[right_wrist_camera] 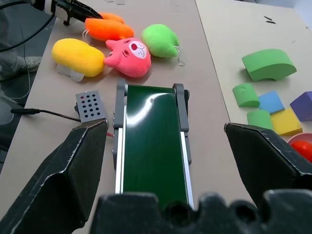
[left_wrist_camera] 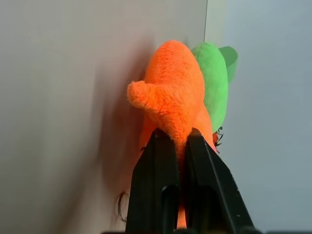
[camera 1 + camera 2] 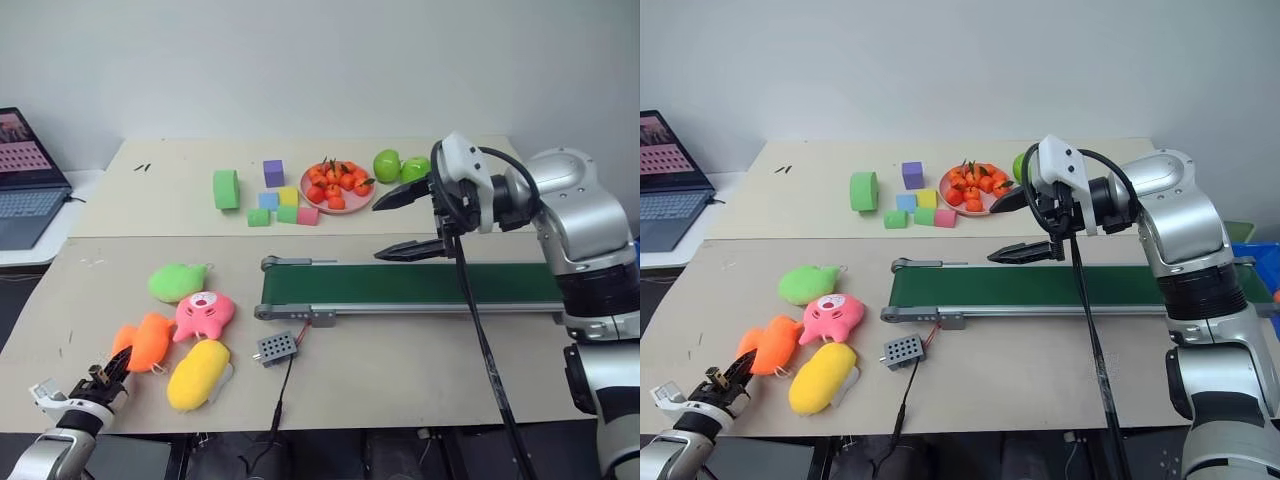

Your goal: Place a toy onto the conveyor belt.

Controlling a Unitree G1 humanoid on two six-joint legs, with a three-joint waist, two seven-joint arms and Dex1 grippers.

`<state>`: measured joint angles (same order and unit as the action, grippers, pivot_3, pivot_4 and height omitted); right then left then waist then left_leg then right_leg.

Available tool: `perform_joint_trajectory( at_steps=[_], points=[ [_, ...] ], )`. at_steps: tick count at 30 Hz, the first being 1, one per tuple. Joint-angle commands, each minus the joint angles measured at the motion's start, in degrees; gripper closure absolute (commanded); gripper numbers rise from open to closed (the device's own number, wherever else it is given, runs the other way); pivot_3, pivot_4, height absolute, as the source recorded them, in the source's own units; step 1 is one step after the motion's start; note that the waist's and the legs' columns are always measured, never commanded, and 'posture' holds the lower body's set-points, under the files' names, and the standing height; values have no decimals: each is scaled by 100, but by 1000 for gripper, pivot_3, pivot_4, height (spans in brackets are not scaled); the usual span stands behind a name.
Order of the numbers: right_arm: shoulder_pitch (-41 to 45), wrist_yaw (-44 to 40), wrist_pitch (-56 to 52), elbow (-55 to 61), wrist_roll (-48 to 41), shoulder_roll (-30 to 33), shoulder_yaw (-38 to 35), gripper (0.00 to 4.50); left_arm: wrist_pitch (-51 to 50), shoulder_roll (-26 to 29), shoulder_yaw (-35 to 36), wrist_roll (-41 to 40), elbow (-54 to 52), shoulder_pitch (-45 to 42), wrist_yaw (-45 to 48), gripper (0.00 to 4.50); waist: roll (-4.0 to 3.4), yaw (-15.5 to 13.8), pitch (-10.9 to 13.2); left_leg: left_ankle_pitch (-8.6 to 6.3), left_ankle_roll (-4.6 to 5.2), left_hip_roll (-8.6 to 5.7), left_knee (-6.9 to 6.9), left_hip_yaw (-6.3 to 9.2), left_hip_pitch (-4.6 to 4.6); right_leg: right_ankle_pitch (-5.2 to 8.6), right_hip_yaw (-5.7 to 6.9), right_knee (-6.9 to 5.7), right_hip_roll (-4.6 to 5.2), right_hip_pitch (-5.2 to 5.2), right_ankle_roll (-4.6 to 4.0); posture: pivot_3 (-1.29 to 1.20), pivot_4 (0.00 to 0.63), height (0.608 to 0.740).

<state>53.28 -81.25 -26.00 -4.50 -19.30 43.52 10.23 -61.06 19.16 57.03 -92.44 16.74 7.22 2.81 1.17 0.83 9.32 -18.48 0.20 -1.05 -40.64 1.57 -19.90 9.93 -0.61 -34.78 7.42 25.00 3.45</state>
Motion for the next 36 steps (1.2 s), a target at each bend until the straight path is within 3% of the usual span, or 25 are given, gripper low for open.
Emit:
perform_joint_trajectory(
  at_steps=[1, 11, 15, 17, 22, 27, 36],
  points=[
    [27, 27, -10, 105, -223, -100, -246, 0, 61, 69, -12, -413, -220, 77, 0, 4448, 8, 3, 4, 0, 0, 0, 0, 0, -1, 0, 1, 1, 0, 0, 0, 0, 150, 738],
    [22, -2, -237, -5, -784, -533, -466, 0, 228, 648, 97, -819, -474, 222, 426, 4448, 31, 12, 15, -1, 2, 2, 2, 2, -16, 0, 4, 14, -1, 9, 0, 0, 150, 738],
    [21, -38, -140, -236, -788, -620, -421, 0, 352, 1004, 173, -1403, -954, 79, 344, 4448, 46, 3, 17, -3, 4, 2, 8, 4, -23, 0, 6, 28, -1, 12, 0, 0, 150, 738],
    [46, -55, -94, -330, -763, -658, -405, 0, 471, 1117, 215, -1381, -1334, 26, 750, 4448, 49, 1, 19, -2, 3, 4, 10, 12, -30, 0, 13, 34, -1, 16, 0, 0, 150, 738],
    [44, -76, 49, -482, -645, -715, -349, 0, 772, 1470, -515, -79, -2574, -103, 2208, 4448, 48, 3, 19, 19, -34, 1, 38, -6, -31, -2, 10, 66, -1, 16, 0, 0, 150, 738],
    [-11, -42, 62, -448, -625, -682, -383, 0, 1090, 1869, -1741, 884, -3368, -1083, 2313, 4448, 50, -8, 22, 26, -44, 0, 53, -30, -36, -2, 22, 73, -2, 14, 0, 0, 150, 738],
    [-135, 92, 47, -323, -608, -548, -479, 0, 2630, 2807, -4660, 4804, -4333, -2669, 2892, 4448, 50, 48, 23, 27, -45, -1, 79, -41, -39, -4, 17, 73, -3, 17, 4, 0, 150, 738]
  ],
)
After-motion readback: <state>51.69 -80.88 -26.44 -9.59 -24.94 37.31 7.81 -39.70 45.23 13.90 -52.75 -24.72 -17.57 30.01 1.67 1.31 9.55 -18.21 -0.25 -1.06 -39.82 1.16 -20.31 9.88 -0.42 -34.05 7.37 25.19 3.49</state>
